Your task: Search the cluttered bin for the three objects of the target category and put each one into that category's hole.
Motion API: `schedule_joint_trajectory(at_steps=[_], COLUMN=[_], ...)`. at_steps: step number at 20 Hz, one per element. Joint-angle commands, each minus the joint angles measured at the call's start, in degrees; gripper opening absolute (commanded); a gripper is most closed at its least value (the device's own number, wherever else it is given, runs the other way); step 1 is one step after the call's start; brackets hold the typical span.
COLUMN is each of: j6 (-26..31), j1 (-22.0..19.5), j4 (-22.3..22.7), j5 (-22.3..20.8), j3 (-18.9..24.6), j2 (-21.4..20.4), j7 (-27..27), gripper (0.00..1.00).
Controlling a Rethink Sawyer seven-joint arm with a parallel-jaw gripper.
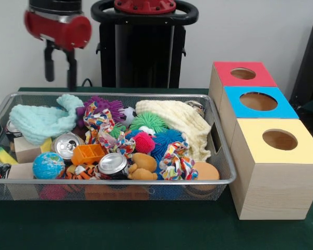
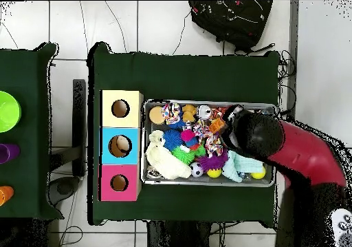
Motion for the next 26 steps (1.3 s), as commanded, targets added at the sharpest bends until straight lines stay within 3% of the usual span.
schedule_joint_trajectory(at_steps=[1, 5, 7, 10, 14, 16, 21, 26], j6=[-4.1, -2.7, -1.0, -7.2, -20.1, -23.9, -25.9, -24.1], j1=[6.9, 13.7, 15.7, 14.9, 12.9, 13.7, 15.2, 13.4], j4=[8.8, 6.4, 4.9, 7.5, 10.3, 10.6, 11.6, 16.0], j5=[-0.9, 0.2, 0.3, 0.5, -0.5, -1.1, 0.4, 1.3], j3=[2.9, -1.8, -3.8, -3.8, -2.9, -4.1, -5.8, -3.7], j2=[1.9, 2.3, 2.5, 4.0, 9.8, 11.7, 12.2, 7.2], j7=[6.9, 13.4, 13.9, 12.5, 12.9, 13.9, 12.6, 8.9], gripper=[1.0, 1.0, 1.0, 1.0, 1.0, 1.0, 1.0, 1.0])
